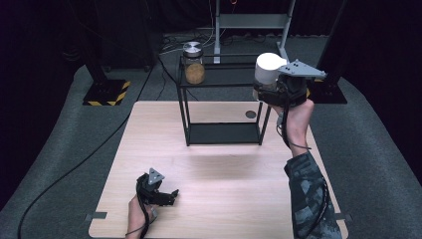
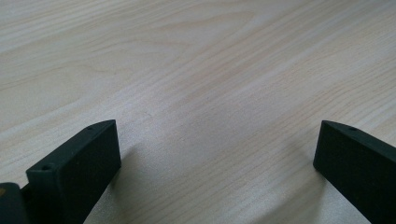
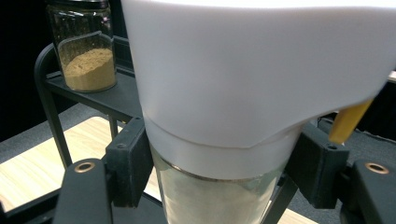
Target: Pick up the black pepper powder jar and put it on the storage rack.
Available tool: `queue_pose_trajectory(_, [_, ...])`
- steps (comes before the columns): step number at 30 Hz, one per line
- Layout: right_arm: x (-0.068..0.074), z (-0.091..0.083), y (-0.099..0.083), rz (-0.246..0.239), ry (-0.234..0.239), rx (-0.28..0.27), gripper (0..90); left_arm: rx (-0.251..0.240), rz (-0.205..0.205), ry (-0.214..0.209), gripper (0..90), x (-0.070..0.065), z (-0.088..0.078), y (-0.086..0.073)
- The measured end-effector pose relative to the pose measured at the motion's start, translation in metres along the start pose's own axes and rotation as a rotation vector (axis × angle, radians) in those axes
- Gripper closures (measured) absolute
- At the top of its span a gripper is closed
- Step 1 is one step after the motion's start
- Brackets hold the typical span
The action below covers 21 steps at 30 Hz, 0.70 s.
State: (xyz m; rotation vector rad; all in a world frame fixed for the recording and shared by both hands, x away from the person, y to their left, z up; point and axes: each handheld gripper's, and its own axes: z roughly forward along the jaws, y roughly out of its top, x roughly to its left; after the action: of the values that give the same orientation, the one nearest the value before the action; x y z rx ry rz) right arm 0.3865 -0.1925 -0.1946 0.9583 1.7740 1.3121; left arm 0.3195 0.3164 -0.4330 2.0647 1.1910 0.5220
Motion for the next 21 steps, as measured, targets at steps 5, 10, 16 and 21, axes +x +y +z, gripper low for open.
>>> queue_pose_trajectory(5, [-0.004, 0.004, 0.003, 0.011, 0.008, 0.003, 29.4, 0.0, 0.001, -0.001, 0.2, 0.0, 0.0, 0.0])
queue_pose_trajectory(10, [-0.006, 0.005, 0.005, 0.018, 0.011, -0.003, 29.4, 0.0, 0.002, -0.002, 0.2, 0.0, 0.0, 0.0])
queue_pose_trajectory(16, [-0.008, 0.008, 0.01, 0.022, 0.014, -0.006, 29.4, 0.0, 0.003, -0.003, 0.2, 0.0, 0.0, 0.0])
queue_pose_trajectory(21, [-0.009, 0.013, 0.014, 0.023, 0.015, -0.005, 29.4, 0.0, 0.004, -0.005, 0.2, 0.0, 0.0, 0.0])
